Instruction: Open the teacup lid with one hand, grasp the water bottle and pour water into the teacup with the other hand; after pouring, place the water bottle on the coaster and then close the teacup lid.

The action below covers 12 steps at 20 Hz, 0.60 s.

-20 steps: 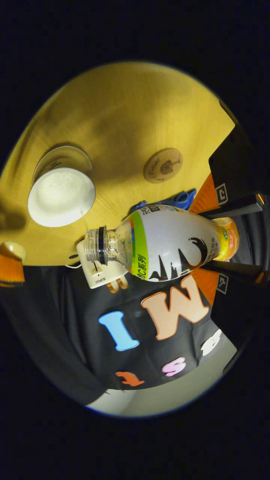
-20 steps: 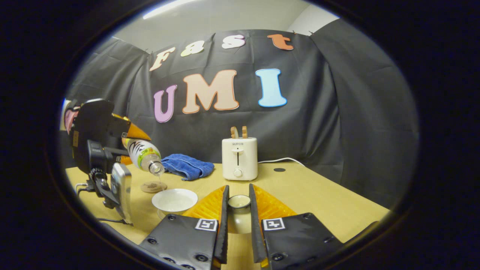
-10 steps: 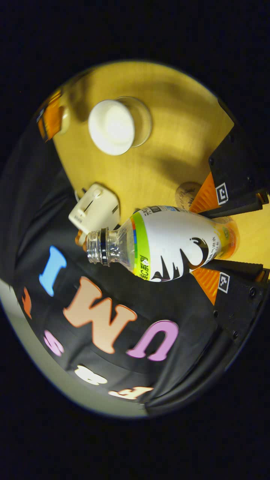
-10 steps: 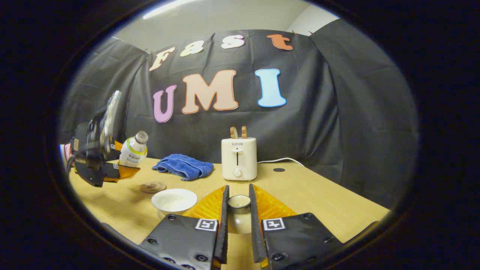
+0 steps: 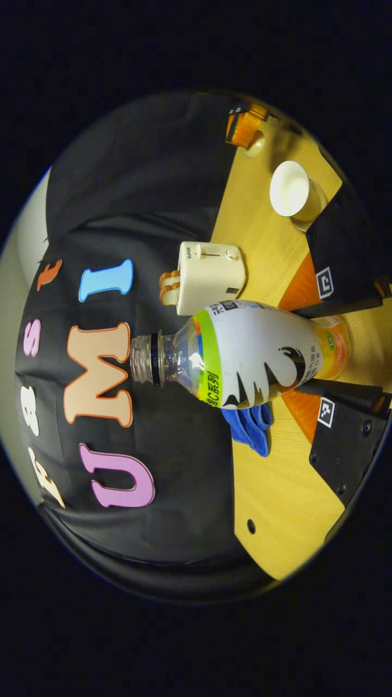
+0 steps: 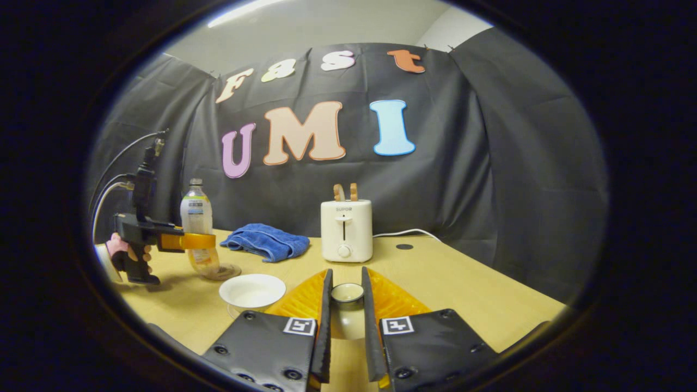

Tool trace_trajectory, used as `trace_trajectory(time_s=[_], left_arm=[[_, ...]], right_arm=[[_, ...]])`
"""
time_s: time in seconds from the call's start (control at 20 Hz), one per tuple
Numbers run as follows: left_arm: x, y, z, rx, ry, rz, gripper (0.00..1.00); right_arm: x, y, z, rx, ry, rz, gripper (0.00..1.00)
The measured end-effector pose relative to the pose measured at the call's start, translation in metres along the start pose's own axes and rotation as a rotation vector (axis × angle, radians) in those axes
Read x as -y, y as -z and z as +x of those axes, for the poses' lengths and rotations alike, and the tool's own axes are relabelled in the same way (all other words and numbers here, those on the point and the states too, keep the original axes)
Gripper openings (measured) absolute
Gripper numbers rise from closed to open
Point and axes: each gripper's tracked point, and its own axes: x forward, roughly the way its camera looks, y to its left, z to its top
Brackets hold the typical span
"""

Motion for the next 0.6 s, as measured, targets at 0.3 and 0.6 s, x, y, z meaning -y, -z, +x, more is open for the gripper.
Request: trace_trajectory(time_s=[0.3,0.6], left_arm=[[-0.0044,0.0045,0.0077,0.003,-0.005,0.001,0.51],[-0.0036,0.0037,0.0098,0.001,0.001,0.002,0.56]], right_arm=[[0.0002,-0.0004,0.0001,-0.001,0.001,0.0,0.3],[0.0001,0.0,0.0001,0.0,0.001,0.0,0.29]])
